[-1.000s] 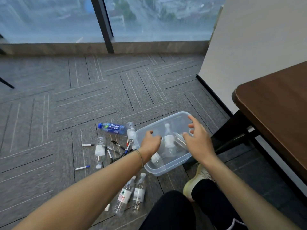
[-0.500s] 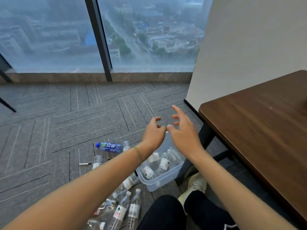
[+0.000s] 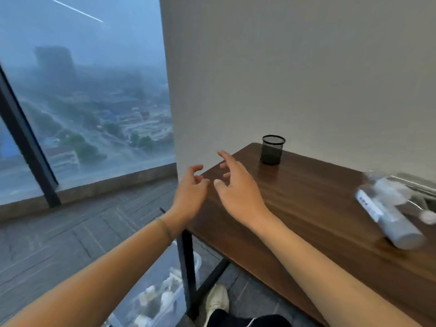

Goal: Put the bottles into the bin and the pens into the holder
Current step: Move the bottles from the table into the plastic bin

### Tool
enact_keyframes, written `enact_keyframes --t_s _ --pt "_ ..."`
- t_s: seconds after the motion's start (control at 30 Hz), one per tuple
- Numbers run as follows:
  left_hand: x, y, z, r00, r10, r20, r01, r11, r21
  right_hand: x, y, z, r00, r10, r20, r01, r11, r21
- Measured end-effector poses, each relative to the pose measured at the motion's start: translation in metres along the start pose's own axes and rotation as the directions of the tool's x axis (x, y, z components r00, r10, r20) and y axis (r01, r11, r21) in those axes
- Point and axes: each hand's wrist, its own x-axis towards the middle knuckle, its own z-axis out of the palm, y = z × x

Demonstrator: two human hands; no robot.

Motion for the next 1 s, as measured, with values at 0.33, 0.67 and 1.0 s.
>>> enact_keyframes --t_s 0.33,0.67,1.0 --pt "-0.022 0.073 0.214 0.933 0.105 0.343 -0.121 0.992 0.027 -0.058 0.121 -0.201 0.923 0.251 -0.291 -0.323 0.917 -0.233" --pt "-0.034 0.086 0.289 0.907 0.068 0.416 -0.11 0.991 0.079 -0.064 0.225 -0.25 0.757 0.535 -0.374 -0.649 0.549 -0.527" --pt "-0.032 0.098 0.313 0.922 0.104 0.373 -0.17 0.974 0.15 -0.071 0.222 -0.272 0.804 0.472 -0.363 -0.595 0.661 -0.457"
